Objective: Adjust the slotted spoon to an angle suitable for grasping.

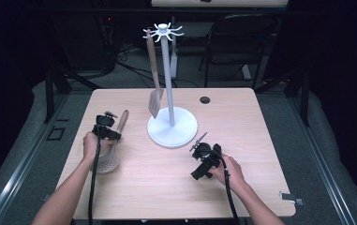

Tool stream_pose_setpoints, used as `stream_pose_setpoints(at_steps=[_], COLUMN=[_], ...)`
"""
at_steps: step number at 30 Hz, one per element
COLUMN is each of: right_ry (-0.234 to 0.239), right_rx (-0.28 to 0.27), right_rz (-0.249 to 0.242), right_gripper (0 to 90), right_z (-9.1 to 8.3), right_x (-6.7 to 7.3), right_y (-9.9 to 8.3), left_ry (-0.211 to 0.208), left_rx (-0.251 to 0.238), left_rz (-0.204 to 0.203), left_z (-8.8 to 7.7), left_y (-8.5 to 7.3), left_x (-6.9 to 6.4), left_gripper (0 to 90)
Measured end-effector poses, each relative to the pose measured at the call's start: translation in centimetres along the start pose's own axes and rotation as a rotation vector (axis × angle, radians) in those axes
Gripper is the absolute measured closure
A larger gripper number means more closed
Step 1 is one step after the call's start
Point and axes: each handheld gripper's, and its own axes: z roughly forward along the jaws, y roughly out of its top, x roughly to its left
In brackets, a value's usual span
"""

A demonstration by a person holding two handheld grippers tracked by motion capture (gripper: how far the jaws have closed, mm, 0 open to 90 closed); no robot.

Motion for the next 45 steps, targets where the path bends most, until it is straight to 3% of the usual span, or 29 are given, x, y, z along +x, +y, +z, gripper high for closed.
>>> stream_pose_setpoints(at_steps=[1, 2, 9, 16, 22, 24, 30, 38, 45], right_ry=[-0.011, 0.008, -0.003, 0.004, -0.001, 0.0, -0.002, -0.006, 0.0], right_rx=[0.012, -0.018, -0.003, -0.003, 0.004, 0.002, 0.007, 0.015, 0.005], right_rz=[-0.009, 0.014, -0.002, -0.003, -0.013, -0.009, -0.015, -0.017, -0.009], right_gripper=[0.3, 0.3, 0.5, 0.5, 0.5, 0.6, 0.6, 0.7, 0.8], right_z=[-0.1, 0.1, -0.2, 0.0, 0.0, 0.1, 0.1, 0.1, 0.2], right_x=[0.0, 0.1, 0.0, 0.1, 0.2, 0.2, 0.2, 0.1, 0.2], right_y=[0.0, -0.1, -0.1, -0.1, 0.0, 0.0, 0.0, 0.0, 0.0], left_ry=[-0.005, -0.011, -0.04, -0.047, -0.06, -0.038, -0.039, -0.007, -0.023], left_rx=[0.002, 0.008, 0.037, 0.058, 0.044, 0.051, 0.055, 0.084, 0.051], left_rz=[0.002, 0.01, 0.044, 0.067, 0.038, 0.06, 0.044, 0.076, 0.059], left_z=[-0.1, -0.2, -0.9, -1.6, -1.5, -1.3, -0.7, -0.6, -0.7], left_y=[-0.1, -0.2, -1.4, -2.7, -2.3, -2.0, -1.0, -0.7, -1.1], left_x=[-0.1, -0.1, -0.8, -1.2, -1.0, -1.3, -1.4, -2.0, -1.7], left_gripper=[70.6, 71.1, 75.1, 76.1, 60.0, 59.9, 64.3, 74.0, 75.3])
